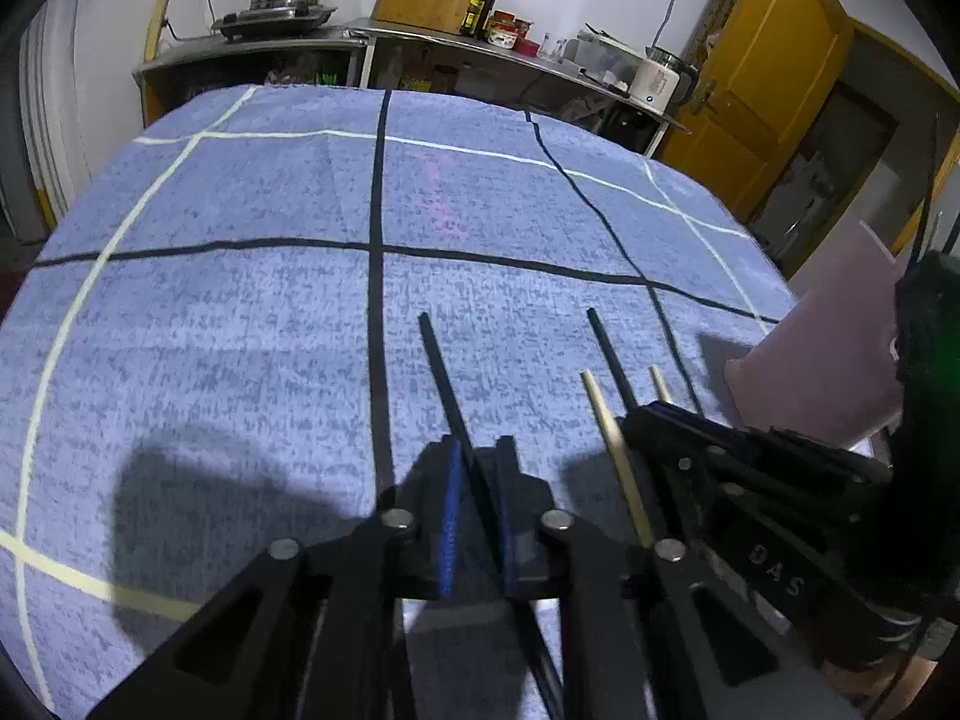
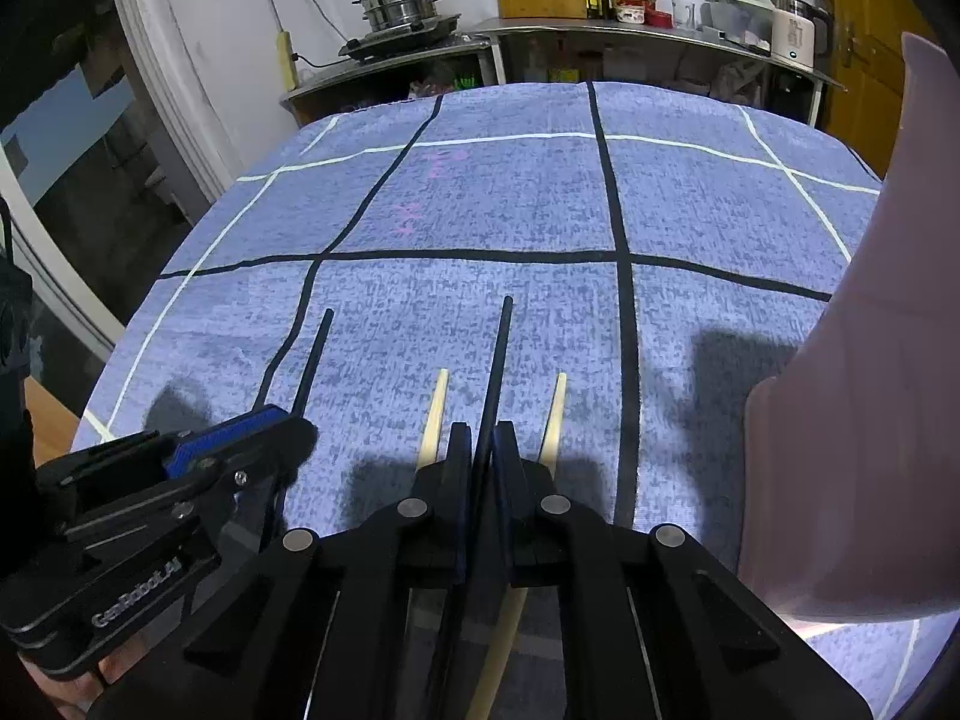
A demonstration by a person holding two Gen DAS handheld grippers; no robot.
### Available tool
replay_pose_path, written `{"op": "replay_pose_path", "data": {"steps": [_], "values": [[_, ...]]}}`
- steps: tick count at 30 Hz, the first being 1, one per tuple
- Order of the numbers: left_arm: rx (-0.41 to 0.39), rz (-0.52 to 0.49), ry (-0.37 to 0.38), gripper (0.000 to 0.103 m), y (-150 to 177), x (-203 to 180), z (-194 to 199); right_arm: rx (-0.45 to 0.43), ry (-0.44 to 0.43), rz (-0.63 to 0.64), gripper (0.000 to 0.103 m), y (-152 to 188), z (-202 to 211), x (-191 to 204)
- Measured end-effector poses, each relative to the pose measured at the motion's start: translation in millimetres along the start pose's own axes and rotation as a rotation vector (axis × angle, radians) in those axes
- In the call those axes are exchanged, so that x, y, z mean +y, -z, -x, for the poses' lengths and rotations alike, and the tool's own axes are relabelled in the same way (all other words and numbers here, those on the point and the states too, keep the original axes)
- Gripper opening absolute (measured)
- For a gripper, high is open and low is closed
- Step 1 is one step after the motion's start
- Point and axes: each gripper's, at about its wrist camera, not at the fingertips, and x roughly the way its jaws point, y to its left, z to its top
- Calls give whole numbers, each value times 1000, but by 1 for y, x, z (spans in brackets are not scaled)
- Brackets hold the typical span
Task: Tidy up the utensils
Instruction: 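Close the right tool on a black chopstick while the left tool grasps another, then lift both held black chopsticks upright and carry them over the pink holder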
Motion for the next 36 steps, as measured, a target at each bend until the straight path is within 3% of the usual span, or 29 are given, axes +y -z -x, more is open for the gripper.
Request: {"op": "replay_pose_path", "data": {"steps": [7, 24, 36], "values": [[-21, 0, 17, 6, -2, -1, 11, -24, -37, 3, 6, 0, 16, 7], [-209, -62, 107, 5, -12, -26, 129, -229, -82, 28, 5, -1, 138, 23], [-278, -123, 145, 5, -14, -50, 176, -318, -85, 15, 5, 7, 192, 18]]}}
